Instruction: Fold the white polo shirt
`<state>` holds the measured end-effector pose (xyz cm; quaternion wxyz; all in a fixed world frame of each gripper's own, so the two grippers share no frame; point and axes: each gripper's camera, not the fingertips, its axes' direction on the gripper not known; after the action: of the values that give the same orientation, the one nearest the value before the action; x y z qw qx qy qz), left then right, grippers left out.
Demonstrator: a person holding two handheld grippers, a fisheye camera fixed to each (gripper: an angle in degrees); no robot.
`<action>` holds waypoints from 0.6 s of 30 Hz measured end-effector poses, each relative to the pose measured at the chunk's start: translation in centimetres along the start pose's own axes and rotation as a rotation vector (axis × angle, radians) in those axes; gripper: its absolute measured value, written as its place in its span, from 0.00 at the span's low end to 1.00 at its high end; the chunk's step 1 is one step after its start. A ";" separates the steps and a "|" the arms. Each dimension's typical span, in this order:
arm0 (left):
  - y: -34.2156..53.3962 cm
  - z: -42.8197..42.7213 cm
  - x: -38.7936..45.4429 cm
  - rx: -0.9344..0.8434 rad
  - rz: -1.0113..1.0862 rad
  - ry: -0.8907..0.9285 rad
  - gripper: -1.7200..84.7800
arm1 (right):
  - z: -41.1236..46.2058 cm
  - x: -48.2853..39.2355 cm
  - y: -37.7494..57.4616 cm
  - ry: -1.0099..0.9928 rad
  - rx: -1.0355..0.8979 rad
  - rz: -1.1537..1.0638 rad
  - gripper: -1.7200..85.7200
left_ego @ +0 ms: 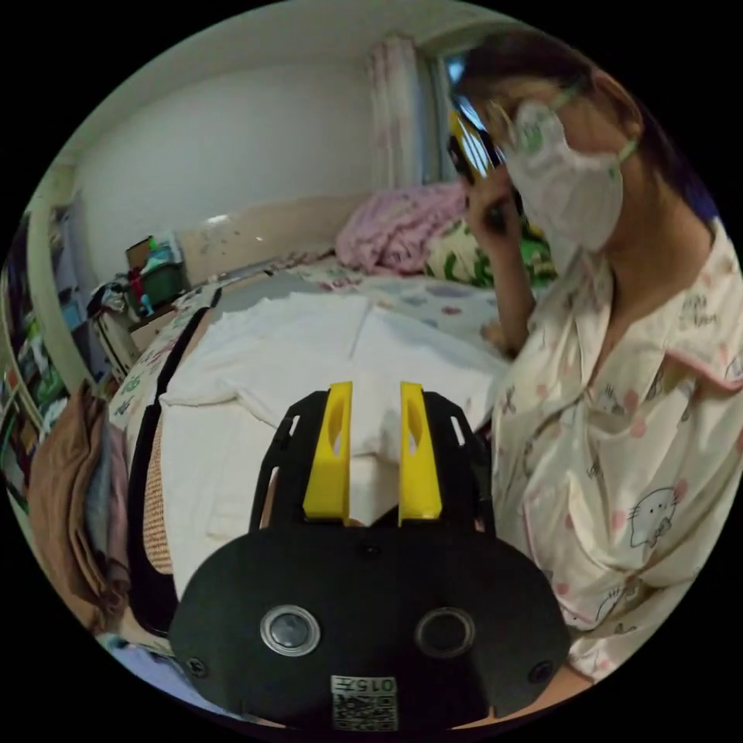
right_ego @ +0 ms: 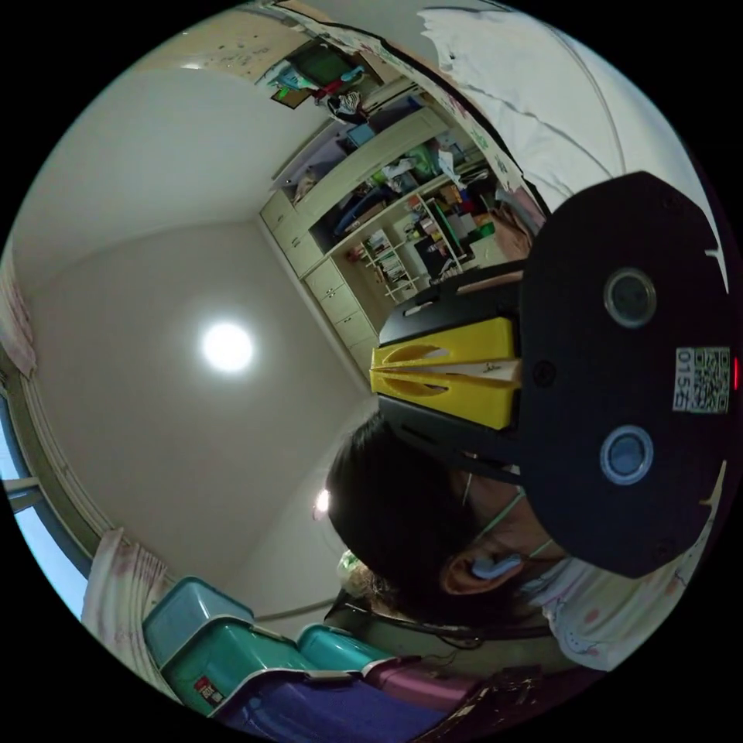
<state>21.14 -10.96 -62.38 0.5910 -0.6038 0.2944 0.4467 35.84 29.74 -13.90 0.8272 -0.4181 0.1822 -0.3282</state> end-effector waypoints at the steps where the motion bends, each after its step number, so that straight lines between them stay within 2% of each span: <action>1: 0.7 0.8 0.0 -0.036 0.036 0.001 0.13 | 0.1 0.1 0.2 -0.003 -0.005 -0.005 0.01; 4: 2.8 2.4 -1.1 -0.088 0.087 0.031 0.13 | 0.8 0.4 1.1 -0.006 -0.043 -0.040 0.01; 8: 5.2 4.4 -2.6 -0.144 0.120 0.080 0.13 | 2.6 2.2 2.8 0.156 -0.155 -0.189 0.02; 10: 6.8 5.6 -3.7 -0.164 0.118 0.076 0.13 | 4.7 4.2 3.6 0.173 -0.322 -0.230 0.02; 12: 8.1 5.9 -4.8 -0.150 0.106 0.085 0.11 | 8.5 7.5 5.6 0.162 -0.617 -0.195 0.05; 13: 8.8 6.0 -5.6 -0.147 0.078 0.083 0.09 | 9.5 8.3 6.3 0.150 -0.688 -0.187 0.05; 15: 10.2 6.2 -6.9 -0.128 0.017 0.022 0.04 | 12.8 10.8 9.8 0.061 -0.950 -0.173 0.07; 16: 11.1 6.0 -7.8 -0.105 -0.012 0.031 0.03 | 13.6 11.3 10.7 0.034 -1.011 -0.168 0.07; 18: 12.4 5.6 -9.4 -0.059 -0.074 0.057 0.03 | 16.3 12.6 14.8 -0.090 -1.256 -0.161 0.09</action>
<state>5.12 -8.75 -59.09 0.5804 -0.6439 0.2751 0.4158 60.03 36.73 -16.69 0.4037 -0.8495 0.2731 -0.2020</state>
